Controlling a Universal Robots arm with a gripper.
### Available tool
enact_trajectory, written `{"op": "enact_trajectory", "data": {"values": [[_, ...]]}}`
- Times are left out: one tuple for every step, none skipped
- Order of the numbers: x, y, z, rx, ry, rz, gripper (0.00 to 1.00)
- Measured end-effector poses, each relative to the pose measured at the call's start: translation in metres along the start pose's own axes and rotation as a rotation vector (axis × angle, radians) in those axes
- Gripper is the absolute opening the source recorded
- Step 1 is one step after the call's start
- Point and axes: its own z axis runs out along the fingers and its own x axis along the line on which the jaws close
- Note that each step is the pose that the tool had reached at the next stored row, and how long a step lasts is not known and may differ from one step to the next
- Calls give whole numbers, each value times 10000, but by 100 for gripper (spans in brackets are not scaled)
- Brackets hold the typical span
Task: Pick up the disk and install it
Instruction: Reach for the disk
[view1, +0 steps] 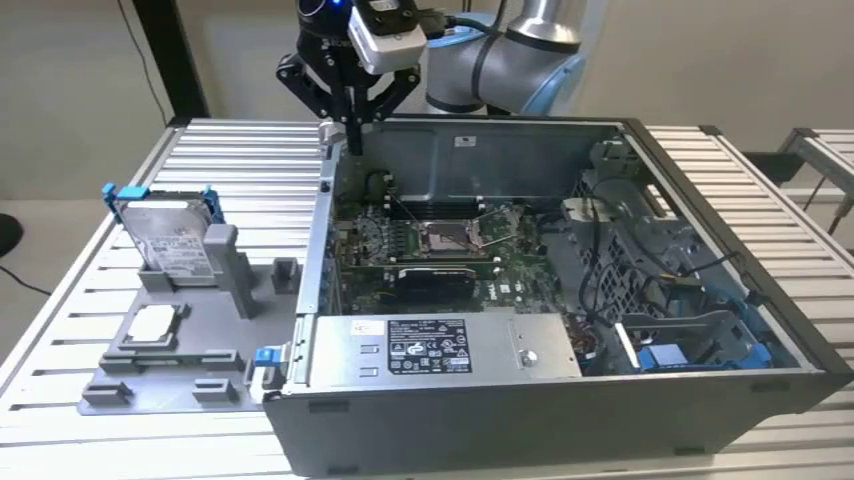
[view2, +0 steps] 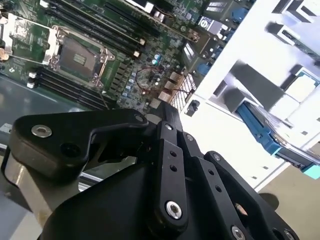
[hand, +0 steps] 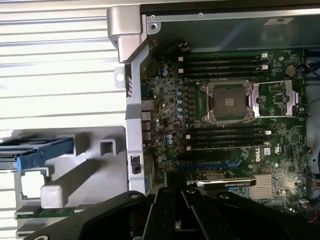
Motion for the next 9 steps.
{"op": "enact_trajectory", "data": {"values": [[17, 4, 0, -1, 0, 0, 0], [34, 7, 0, 0, 0, 0, 0], [52, 11, -1, 1, 1, 0, 0], [71, 15, -1, 0, 1, 0, 0], [88, 18, -1, 0, 1, 0, 0], [105, 20, -1, 1, 3, 0, 0], [124, 22, -1, 0, 3, 0, 0], [143, 25, -1, 1, 4, 0, 0], [165, 28, -2, 0, 5, 0, 0]]}}
